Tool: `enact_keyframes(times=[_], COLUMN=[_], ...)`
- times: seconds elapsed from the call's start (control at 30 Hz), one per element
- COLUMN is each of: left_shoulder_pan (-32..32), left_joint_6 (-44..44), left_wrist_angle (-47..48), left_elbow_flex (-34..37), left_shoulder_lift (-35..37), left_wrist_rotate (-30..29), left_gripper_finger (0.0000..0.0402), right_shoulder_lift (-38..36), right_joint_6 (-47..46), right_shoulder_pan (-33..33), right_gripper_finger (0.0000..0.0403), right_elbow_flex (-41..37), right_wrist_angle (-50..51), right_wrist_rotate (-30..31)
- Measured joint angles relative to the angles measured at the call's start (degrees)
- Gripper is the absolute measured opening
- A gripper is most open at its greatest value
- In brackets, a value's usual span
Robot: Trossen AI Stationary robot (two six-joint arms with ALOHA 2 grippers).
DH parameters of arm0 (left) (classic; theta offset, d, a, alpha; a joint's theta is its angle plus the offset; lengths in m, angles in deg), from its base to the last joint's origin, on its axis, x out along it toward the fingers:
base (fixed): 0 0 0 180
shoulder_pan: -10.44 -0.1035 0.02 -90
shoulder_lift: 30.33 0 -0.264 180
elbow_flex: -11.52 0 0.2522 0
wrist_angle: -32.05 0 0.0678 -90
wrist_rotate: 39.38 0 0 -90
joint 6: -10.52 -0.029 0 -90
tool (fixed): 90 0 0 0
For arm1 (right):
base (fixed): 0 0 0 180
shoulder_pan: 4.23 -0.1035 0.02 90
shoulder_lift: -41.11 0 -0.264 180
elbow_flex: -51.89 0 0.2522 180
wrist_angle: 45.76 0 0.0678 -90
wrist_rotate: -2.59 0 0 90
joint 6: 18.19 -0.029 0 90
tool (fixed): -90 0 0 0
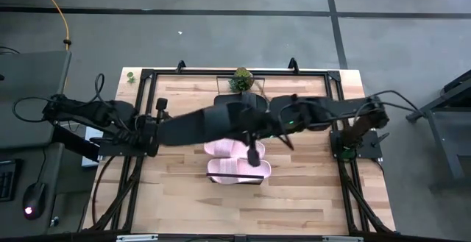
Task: Pick and place slides into the shelf
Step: Put the black slide on the shelf
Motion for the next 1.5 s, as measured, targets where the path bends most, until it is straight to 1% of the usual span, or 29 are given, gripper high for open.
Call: enact_keyframes(times=[0.17,0.43,0.57,0.67,0.77,0.87,1.0,1.13,1.27,1.37,1.43,1.5], left_shoulder_pan=[0.0,0.02,0.02,0.02,0.02,0.02,0.02,0.02,0.04,0.02,0.04,0.02], left_joint_6=[0.8,2.32,2.87,2.99,2.97,3.02,3.61,7.38,12.26,14.99,16.59,17.68], left_wrist_angle=[-0.1,2.35,3.1,3.37,3.72,3.7,3.7,3.68,3.13,2.89,2.21,1.59], left_elbow_flex=[0.0,0.0,0.0,0.0,0.0,0.0,0.0,0.0,0.78,2.06,3.51,5.56], left_shoulder_lift=[1.98,5.54,6.3,6.39,6.35,6.35,6.35,6.35,6.35,6.37,6.37,6.37], left_wrist_rotate=[-2.6,-2.72,-2.72,-2.74,-2.74,-2.74,-2.77,-4.66,-4.84,-4.92,-6.64,-8.7], left_gripper_finger=[0.0172,0.0172,0.0172,0.0172,0.0172,0.0172,0.0172,0.0172,0.0172,0.0172,0.0172,0.0172], right_shoulder_lift=[-4.51,-13.64,-17.66,-21.09,-26.02,-32.46,-41.16,-47.5,-49.49,-49.55,-49.21,-49.11], right_joint_6=[-0.48,-1.01,-0.26,-1.4,-1.64,-3.13,-3.09,-3.37,-3.66,-3.94,-4.41,-4.52], right_shoulder_pan=[-0.02,-0.02,-0.02,-0.02,-0.02,-0.02,-0.02,-0.02,-0.11,-0.13,0.22,0.55], right_gripper_finger=[0.0,0.0,0.0,0.0,0.0,0.0,0.0,0.0,0.0,0.0,0.0,0.0], right_elbow_flex=[0.0,-0.02,-0.02,-2.78,-9.2,-19.66,-35.88,-49.96,-60.17,-65.88,-69.5,-72.8], right_wrist_angle=[5.89,14.97,20.0,20.77,19.79,13.78,0.37,-12.42,-24.47,-31.15,-35.12,-39.06], right_wrist_rotate=[3.86,8.86,10.12,12.56,13.27,14.14,13.65,12.58,9.24,9.04,9.69,9.09])
